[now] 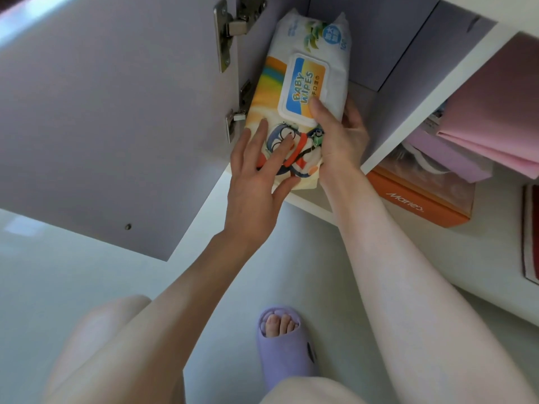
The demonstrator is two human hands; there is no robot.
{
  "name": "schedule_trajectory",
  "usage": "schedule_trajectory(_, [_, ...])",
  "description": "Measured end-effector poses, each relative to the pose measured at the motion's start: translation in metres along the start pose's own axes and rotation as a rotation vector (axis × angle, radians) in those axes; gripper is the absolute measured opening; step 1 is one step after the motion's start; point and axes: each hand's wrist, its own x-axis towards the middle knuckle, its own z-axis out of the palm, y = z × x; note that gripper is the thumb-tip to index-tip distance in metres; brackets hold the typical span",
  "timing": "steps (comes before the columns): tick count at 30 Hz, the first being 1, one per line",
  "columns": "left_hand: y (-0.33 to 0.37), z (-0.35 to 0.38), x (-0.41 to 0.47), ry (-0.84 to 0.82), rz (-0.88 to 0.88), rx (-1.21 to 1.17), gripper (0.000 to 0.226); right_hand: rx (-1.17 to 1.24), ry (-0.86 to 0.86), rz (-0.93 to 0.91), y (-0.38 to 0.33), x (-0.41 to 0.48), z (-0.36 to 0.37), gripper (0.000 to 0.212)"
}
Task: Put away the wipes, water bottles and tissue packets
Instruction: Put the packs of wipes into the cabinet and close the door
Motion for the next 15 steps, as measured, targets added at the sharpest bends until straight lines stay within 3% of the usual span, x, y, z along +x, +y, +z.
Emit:
schedule_trajectory(4, [0.000,0.002,0.013,-0.009,-0.038,-0.075,0.051,-0.047,-0.042,-0.020,-0.007,0.003,-0.001,0.042])
schedule_trajectory(10, [-0.004,0.002,0.020,-0.022,-0.072,-0.112,0.054,-0.275,-0.247,-0.167,0.011,-0.022,-0.031,0.059])
schedule_trajectory(15, [-0.004,0.000,0.020,-0.035,-0.055,-0.126,0.055,-0.318,-0.268,-0.208,0.020,-0.032,-0.045,0.070])
